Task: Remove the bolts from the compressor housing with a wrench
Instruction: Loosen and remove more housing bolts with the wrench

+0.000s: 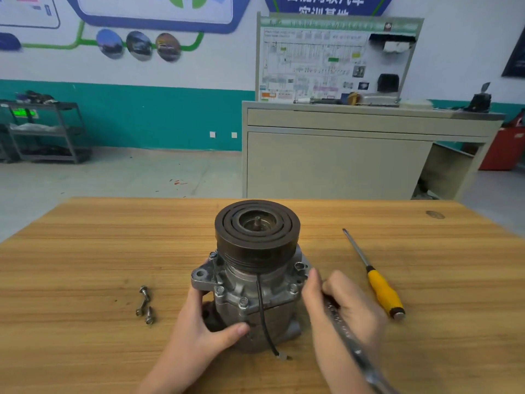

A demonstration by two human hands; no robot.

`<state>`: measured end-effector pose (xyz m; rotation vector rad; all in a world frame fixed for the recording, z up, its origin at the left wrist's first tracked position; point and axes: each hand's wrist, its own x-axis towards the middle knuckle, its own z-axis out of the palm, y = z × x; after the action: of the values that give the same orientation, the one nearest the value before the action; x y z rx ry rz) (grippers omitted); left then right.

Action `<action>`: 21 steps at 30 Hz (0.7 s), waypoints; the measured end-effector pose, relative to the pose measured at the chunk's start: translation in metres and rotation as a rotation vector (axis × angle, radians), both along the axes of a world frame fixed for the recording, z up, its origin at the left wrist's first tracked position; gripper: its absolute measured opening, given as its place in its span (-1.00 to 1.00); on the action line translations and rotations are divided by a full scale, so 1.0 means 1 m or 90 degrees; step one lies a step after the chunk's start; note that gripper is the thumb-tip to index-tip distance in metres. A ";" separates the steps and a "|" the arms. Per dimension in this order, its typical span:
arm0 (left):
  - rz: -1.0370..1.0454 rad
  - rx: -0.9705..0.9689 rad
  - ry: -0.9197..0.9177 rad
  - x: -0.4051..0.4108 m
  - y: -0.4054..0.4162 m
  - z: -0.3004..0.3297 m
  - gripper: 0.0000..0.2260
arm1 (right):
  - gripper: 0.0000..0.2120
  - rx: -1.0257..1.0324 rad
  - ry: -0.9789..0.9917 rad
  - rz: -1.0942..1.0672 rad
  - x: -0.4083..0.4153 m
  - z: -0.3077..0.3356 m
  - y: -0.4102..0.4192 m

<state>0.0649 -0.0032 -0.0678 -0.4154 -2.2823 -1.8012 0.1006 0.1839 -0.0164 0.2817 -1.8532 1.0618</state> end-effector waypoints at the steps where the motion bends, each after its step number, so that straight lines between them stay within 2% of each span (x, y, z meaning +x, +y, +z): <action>1: 0.000 -0.002 0.002 0.000 0.000 0.000 -0.22 | -0.64 0.028 0.018 -0.022 0.000 -0.003 -0.003; 6: -0.006 -0.005 0.007 0.001 0.001 0.002 -0.24 | -0.64 -0.073 -0.006 -0.049 -0.003 -0.003 -0.004; 11: 0.003 -0.009 0.002 0.002 0.002 0.003 -0.25 | -0.64 0.029 -0.005 -0.080 0.000 0.004 -0.003; 21: -0.002 -0.004 -0.002 0.002 0.001 0.002 -0.26 | -0.62 0.044 -0.036 -0.112 0.006 -0.004 -0.011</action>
<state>0.0669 -0.0024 -0.0661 -0.4183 -2.2918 -1.7977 0.1065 0.1728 -0.0205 0.1269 -1.9291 0.8949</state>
